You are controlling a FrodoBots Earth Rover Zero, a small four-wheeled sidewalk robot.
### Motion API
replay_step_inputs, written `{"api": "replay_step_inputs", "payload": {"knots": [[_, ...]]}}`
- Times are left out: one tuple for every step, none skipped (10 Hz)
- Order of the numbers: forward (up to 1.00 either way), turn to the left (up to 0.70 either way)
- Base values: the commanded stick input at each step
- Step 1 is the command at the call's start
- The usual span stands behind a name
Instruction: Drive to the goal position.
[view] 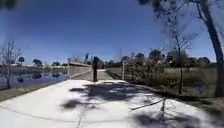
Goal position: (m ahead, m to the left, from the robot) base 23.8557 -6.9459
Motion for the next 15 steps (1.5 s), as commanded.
{"api": "replay_step_inputs", "payload": {"knots": [[0.70, 0.00], [0.70, 0.00], [0.70, 0.00], [0.70, 0.00], [0.70, 0.00], [0.70, 0.00], [0.70, 0.00], [0.70, 0.00], [0.70, 0.00], [0.70, 0.00], [0.70, 0.00], [0.70, 0.00], [0.70, 0.00], [0.70, 0.00], [0.70, 0.00]]}}
